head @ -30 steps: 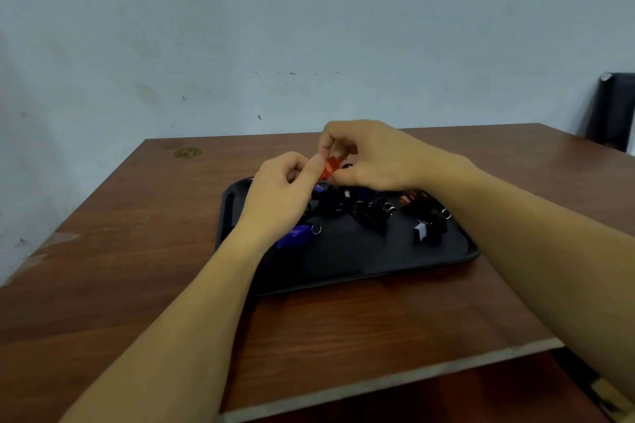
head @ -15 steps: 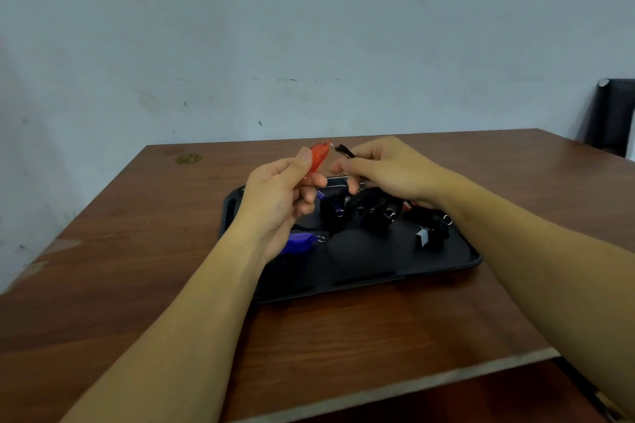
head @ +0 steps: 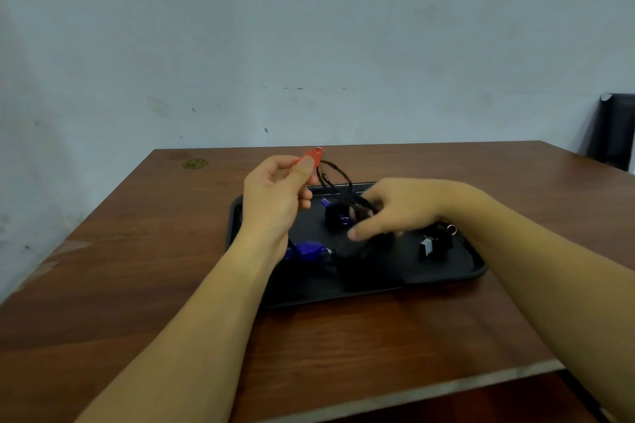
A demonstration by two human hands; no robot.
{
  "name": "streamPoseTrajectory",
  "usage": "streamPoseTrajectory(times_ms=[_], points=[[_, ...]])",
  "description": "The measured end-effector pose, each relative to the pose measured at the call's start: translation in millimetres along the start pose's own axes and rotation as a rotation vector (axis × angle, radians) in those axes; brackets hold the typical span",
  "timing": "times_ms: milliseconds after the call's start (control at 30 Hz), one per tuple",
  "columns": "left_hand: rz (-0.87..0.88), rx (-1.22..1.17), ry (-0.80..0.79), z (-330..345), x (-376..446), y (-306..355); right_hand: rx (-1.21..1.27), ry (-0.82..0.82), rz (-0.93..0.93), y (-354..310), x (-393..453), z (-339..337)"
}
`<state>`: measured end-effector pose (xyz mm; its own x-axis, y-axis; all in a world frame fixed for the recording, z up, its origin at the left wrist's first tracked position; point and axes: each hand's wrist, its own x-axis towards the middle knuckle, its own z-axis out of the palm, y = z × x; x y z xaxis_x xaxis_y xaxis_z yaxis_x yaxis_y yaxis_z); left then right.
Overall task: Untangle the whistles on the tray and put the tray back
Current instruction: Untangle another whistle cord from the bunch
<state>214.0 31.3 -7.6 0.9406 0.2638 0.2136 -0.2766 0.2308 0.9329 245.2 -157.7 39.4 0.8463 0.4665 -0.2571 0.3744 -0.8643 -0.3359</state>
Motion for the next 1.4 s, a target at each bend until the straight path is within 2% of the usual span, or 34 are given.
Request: streamPoseTrajectory(times_ms=[100,200,300,400,567,633,767,833,967,1067,1200,1267,1400], points=[[-0.002,-0.015,-0.073,1.5,-4.4,1.3,0.269,0.375,-0.031,-0.4,3.1,2.8],[-0.033,-0.119,-0.153,3.1,-8.4,4.5,0.500,0.537,-0.175,-5.4,13.7,15.7],[-0.092,-0.209,-0.200,3.5,-9.2,7.1,0.613,0.579,-0.289,-10.3,20.3,25.4],[-0.128,-0.242,-0.202,3.2,-7.7,10.0,0.793,0.516,-0.372,-10.8,23.0,32.5],[-0.143,-0.271,-0.146,1.2,-6.0,12.3,1.039,0.470,-0.330,-12.3,27.2,39.1],[-0.130,-0.290,-0.140,1.5,-6.6,11.9,0.948,0.470,-0.294,-12.3,26.6,40.6],[-0.148,-0.443,-0.214,3.4,-8.6,12.9,0.498,0.593,-0.318,-17.1,21.5,47.7],[-0.181,-0.510,-0.277,4.7,-10.5,13.4,0.450,0.624,-0.311,-18.6,23.0,54.5],[-0.210,-0.455,-0.317,11.7,-15.6,13.7,0.366,0.637,-0.219,-21.5,27.3,59.5],[-0.123,-0.311,-0.213,10.2,-14.0,13.0,0.086,0.565,-0.235,-28.5,20.8,55.9],[0.195,0.165,-0.089,5.6,-6.2,3.4,-0.177,0.487,-0.307,-34.3,13.0,46.5],[0.250,0.241,-0.072,6.1,-5.0,-0.2,-0.194,0.519,-0.304,-33.5,7.5,38.6],[0.240,0.354,-0.042,0.0,0.3,-6.8,-0.102,0.611,-0.258,-25.1,-4.5,19.4]])
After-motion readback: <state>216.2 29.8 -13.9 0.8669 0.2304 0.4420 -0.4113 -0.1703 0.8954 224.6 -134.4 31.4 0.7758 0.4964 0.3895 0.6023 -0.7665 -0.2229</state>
